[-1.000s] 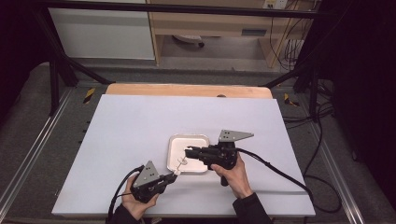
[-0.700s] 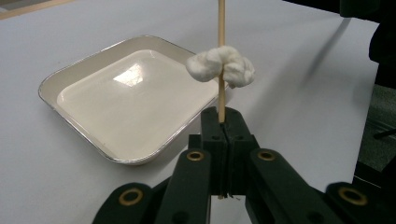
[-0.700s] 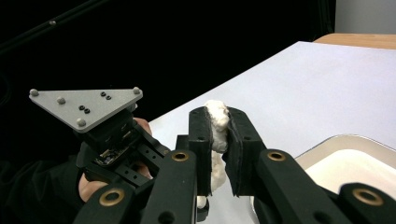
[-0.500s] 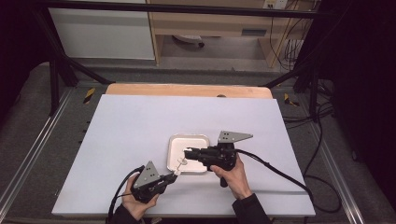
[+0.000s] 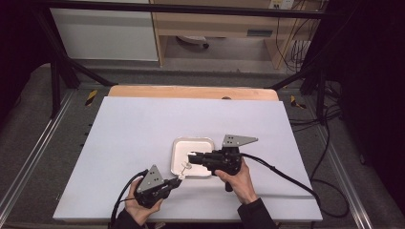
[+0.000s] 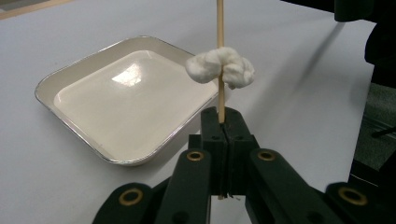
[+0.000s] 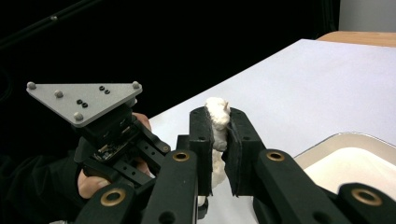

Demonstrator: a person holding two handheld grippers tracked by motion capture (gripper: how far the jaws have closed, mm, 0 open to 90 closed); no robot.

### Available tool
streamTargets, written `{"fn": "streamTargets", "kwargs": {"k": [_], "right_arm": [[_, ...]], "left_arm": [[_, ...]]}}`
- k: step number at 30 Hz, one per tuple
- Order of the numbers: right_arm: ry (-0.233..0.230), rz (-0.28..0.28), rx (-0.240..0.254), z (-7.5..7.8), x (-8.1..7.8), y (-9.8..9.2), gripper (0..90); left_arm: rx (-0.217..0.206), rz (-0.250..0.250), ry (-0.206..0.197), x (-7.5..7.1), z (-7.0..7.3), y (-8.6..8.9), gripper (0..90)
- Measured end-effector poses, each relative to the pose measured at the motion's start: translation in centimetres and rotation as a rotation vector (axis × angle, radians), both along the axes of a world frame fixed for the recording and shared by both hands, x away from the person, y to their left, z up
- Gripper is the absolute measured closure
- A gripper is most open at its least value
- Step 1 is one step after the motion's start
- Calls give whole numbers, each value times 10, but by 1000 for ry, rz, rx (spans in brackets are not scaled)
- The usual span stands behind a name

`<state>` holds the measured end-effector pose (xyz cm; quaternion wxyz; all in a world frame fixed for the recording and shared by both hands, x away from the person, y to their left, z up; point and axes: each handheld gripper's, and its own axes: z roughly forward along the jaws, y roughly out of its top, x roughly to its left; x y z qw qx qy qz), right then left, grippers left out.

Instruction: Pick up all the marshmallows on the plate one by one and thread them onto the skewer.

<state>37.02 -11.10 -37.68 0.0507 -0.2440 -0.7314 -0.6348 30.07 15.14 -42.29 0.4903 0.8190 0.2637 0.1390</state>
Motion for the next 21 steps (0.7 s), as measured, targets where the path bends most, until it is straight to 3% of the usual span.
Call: {"fn": "streamTargets", "kwargs": {"k": [21], "right_arm": [[-7,16,-2,-3,-2,1,829]], "left_arm": [[-1,-11,10,0,0,-1,887]]}}
